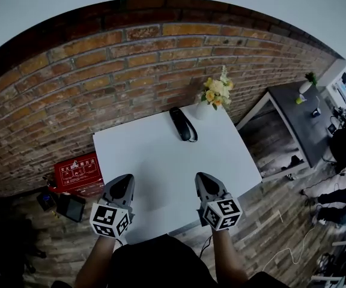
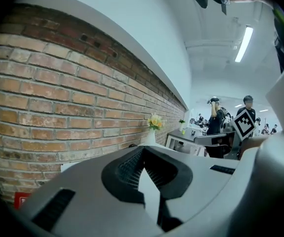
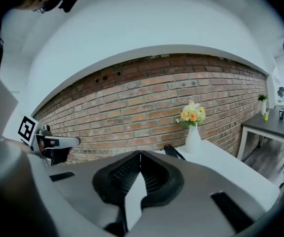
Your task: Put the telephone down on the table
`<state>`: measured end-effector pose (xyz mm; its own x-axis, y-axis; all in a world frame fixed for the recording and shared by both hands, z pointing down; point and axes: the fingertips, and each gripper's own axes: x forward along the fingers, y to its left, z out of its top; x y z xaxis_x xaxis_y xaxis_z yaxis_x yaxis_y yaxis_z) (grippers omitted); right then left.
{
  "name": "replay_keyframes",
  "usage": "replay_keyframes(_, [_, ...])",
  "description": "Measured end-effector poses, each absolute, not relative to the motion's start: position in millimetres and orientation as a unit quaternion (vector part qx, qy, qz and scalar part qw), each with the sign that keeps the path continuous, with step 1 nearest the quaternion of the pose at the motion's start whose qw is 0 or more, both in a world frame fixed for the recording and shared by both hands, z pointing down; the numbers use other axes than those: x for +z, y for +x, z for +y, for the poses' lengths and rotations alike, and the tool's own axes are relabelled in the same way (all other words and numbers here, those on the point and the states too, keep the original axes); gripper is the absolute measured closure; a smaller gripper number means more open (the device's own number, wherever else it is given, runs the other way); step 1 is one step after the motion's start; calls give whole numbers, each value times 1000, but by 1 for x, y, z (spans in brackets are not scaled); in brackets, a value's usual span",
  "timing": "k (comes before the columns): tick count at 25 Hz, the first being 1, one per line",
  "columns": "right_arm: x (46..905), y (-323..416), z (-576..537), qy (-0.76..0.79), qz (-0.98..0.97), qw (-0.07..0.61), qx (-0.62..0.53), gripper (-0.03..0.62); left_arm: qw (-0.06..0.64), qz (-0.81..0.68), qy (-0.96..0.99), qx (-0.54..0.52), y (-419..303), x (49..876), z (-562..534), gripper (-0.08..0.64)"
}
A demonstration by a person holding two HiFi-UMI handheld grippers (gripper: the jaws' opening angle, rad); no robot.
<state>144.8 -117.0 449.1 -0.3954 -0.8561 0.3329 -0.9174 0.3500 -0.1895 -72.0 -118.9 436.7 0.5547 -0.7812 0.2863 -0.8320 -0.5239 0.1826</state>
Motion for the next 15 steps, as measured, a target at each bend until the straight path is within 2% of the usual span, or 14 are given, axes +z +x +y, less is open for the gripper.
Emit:
replay_keyframes(6, [418, 151, -86, 556, -813, 57, 160, 571, 139, -459, 874, 82, -81, 422, -105, 546])
replay_keyframes(15, [408, 154, -68, 570, -807, 48, 151, 571, 139, -453, 877, 84, -87, 424, -93, 546])
